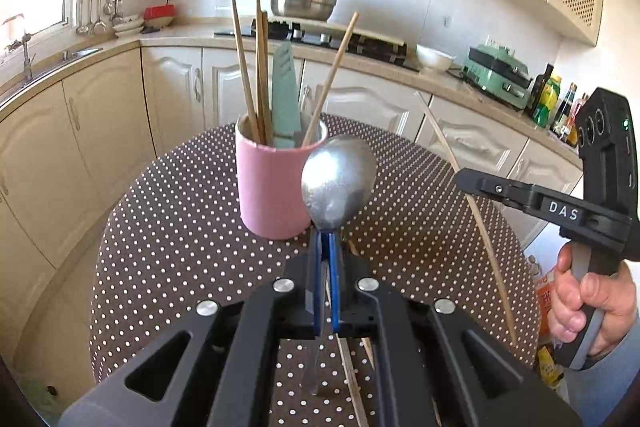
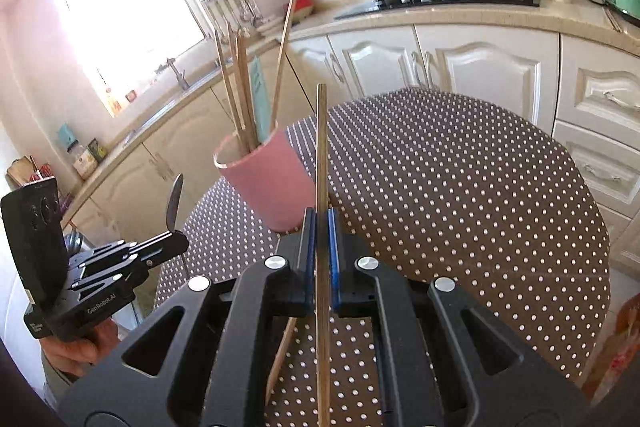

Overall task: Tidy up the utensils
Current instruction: 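Lift spoon and chopstick over the pink cup and lower them in, then open both tools to release spoon and chopstick into the cup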

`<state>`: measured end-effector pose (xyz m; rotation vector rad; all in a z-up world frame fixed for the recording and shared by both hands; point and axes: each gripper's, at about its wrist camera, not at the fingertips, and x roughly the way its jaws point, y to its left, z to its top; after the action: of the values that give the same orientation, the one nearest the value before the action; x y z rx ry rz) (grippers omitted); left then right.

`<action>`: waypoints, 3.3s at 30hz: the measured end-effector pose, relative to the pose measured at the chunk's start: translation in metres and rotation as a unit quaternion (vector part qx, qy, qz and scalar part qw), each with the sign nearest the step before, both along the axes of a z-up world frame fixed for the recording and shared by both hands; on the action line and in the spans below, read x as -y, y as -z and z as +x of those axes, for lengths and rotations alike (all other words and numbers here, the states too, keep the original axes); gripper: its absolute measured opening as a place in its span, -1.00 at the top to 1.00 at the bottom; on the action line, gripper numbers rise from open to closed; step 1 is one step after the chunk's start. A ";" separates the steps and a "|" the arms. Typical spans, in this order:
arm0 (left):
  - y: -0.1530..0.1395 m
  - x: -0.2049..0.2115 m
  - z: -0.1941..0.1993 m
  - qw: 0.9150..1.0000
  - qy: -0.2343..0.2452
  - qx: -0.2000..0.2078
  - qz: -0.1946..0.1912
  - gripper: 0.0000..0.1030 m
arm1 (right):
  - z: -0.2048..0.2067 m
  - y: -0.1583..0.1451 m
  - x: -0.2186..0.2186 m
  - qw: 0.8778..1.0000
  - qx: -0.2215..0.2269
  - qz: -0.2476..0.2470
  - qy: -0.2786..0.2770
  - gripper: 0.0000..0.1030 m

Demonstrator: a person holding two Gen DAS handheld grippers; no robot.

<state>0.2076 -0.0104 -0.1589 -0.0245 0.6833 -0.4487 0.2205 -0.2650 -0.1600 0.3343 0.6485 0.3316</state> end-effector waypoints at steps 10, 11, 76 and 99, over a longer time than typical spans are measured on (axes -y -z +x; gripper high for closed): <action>-0.031 -0.008 -0.001 0.999 -0.005 0.042 -0.030 0.98 | -0.016 -0.034 -0.005 0.996 0.083 0.018 0.027 0.88; -0.035 -0.009 -0.001 0.998 -0.004 0.048 -0.031 0.98 | -0.016 -0.038 -0.007 0.995 0.094 0.018 0.028 0.88; -0.099 -0.028 0.071 0.992 -0.067 0.098 -0.042 -0.90 | 0.042 -0.097 -0.048 0.972 0.210 0.004 0.105 -0.89; -0.086 -0.015 -0.018 0.989 -0.101 0.110 0.012 -0.91 | -0.040 -0.051 -0.013 0.993 0.044 -0.046 0.096 -0.89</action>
<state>0.1898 0.0042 -0.0733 -0.0215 0.4638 -0.2441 0.1806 -0.2520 -0.1089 0.2883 0.5378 0.1320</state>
